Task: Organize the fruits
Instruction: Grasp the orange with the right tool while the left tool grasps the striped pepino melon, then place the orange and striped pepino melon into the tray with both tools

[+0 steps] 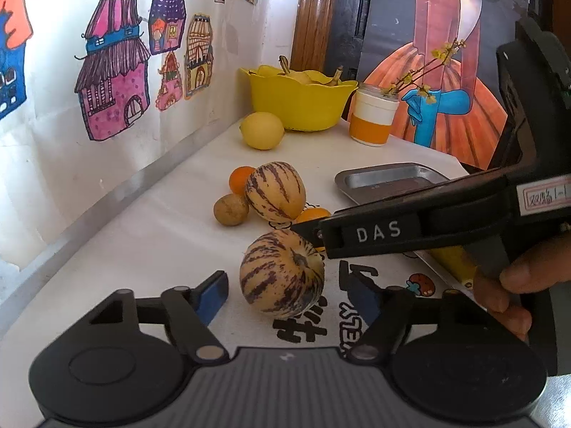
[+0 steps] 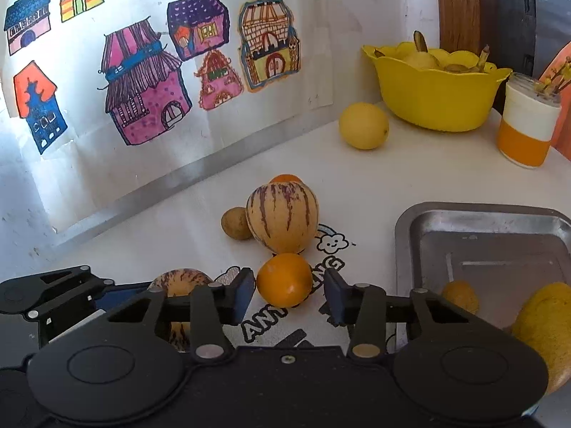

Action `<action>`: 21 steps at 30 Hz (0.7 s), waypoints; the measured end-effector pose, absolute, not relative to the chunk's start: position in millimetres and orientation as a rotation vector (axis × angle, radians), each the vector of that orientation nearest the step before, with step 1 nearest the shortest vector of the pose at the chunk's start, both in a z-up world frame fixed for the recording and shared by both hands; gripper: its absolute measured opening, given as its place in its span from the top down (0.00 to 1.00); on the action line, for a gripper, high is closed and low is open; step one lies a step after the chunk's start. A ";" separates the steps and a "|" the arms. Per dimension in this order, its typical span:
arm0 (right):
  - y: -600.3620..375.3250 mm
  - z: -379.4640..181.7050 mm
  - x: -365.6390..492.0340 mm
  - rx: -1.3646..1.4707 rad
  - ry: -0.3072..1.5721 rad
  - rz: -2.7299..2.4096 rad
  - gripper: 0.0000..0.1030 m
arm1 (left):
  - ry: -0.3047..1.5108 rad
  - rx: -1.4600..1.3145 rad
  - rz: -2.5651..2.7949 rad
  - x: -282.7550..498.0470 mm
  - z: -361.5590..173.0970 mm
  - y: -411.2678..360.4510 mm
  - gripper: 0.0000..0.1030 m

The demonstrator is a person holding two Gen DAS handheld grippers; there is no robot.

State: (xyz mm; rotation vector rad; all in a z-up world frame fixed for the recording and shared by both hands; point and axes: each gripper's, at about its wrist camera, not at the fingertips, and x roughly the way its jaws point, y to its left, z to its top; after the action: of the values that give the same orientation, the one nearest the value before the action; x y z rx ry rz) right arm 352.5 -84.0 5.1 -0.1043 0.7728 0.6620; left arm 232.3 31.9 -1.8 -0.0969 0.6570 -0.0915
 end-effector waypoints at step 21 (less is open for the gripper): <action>-97.7 14.9 335.6 -0.045 0.767 0.676 0.64 | 0.672 -0.131 -0.094 221.7 1.2 32.3 0.49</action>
State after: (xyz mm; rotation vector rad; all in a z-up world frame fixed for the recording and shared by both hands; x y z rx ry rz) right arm 335.6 -97.7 14.9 -0.0447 0.7667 0.6755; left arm 221.7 32.3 1.2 -0.1310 0.6717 -0.0944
